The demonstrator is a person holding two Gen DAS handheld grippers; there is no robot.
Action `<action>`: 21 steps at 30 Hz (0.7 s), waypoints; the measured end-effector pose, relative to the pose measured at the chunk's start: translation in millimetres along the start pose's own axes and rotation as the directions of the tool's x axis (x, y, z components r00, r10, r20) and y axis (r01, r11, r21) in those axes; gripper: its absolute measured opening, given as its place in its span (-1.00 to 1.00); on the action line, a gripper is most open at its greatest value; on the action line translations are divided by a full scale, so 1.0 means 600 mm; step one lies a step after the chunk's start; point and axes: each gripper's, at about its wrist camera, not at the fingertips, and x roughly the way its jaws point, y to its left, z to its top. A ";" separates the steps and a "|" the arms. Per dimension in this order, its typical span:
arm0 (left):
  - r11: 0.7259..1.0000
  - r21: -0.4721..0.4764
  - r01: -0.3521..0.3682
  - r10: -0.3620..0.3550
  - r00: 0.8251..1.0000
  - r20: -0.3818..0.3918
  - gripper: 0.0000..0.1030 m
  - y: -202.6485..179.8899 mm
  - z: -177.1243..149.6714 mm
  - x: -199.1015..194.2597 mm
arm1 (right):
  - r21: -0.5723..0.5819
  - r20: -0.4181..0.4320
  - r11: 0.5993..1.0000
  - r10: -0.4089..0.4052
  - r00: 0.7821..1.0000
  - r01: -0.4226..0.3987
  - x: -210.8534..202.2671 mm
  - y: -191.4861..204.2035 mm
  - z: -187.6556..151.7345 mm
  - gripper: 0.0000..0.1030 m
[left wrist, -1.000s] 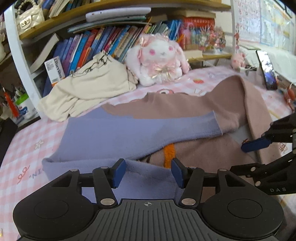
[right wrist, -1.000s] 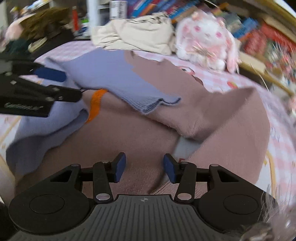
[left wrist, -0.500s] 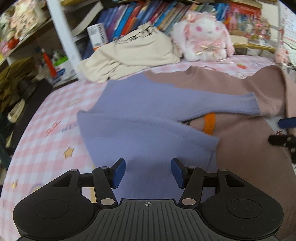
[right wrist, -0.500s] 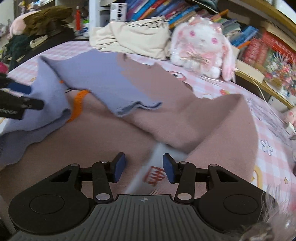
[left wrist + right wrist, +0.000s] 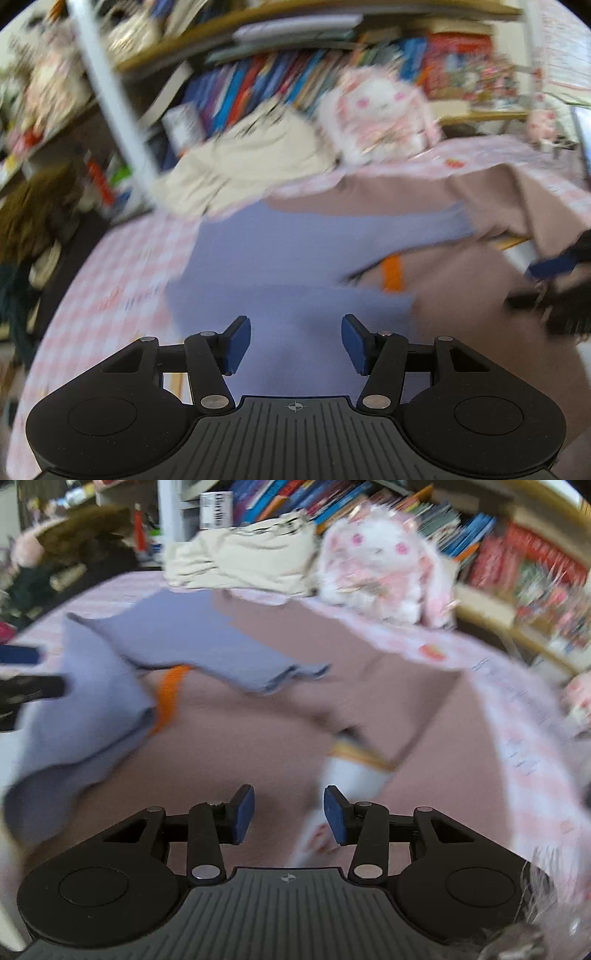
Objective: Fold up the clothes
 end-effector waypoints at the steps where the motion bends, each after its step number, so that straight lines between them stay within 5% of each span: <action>1: 0.999 0.027 0.016 -0.017 1.000 0.018 0.08 -0.010 0.011 0.000 | -0.030 0.001 0.999 0.012 1.000 -0.012 -0.004 0.008 -0.004 -0.20; 11: 0.942 0.287 0.176 -0.200 0.978 0.056 0.08 -0.147 0.087 0.046 | -0.083 0.008 0.993 0.086 0.996 -0.085 -0.018 0.014 -0.026 -0.14; 18: 0.901 0.400 0.170 -0.177 0.984 -0.019 0.04 -0.205 0.078 0.087 | -0.093 -0.017 0.989 0.115 0.993 -0.117 -0.028 0.014 -0.034 -0.13; 19: 0.903 0.400 0.155 -0.163 0.987 -0.016 -0.17 -0.206 0.077 0.090 | -0.091 -0.013 0.989 0.118 0.993 -0.118 -0.029 0.014 -0.036 -0.13; 20: 0.909 0.391 0.146 -0.154 0.988 -0.011 -0.60 -0.202 0.078 0.091 | -0.089 -0.008 0.989 0.119 0.993 -0.120 -0.029 0.014 -0.038 -0.13; 21: 0.917 0.370 0.145 -0.152 0.988 -0.012 -0.76 -0.195 0.082 0.091 | -0.089 -0.005 0.989 0.120 0.993 -0.120 -0.029 0.014 -0.038 -0.13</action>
